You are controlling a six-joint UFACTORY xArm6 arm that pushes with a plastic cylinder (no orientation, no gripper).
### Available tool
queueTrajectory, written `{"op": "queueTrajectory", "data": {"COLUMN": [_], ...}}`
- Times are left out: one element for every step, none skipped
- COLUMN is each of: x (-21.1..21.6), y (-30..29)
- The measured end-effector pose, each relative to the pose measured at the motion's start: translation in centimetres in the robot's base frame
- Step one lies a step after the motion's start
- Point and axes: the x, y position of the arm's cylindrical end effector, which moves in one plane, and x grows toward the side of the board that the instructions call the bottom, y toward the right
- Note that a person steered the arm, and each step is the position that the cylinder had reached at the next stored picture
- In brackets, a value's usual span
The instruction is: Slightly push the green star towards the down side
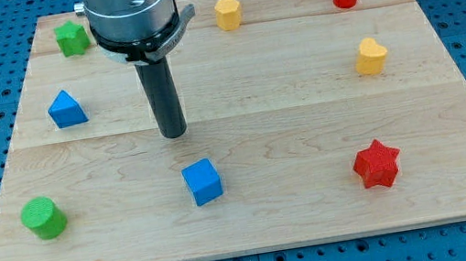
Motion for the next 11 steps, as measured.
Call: {"op": "queueTrajectory", "data": {"x": [0.0, 0.0, -0.8, -0.4, -8.7, -16.5, -24.5, -26.2, -23.6, -20.7, -21.0], "y": [0.7, 5.0, 11.5, 10.9, 3.2, -2.2, -6.7, -17.5, -20.2, -13.9, -6.4]}}
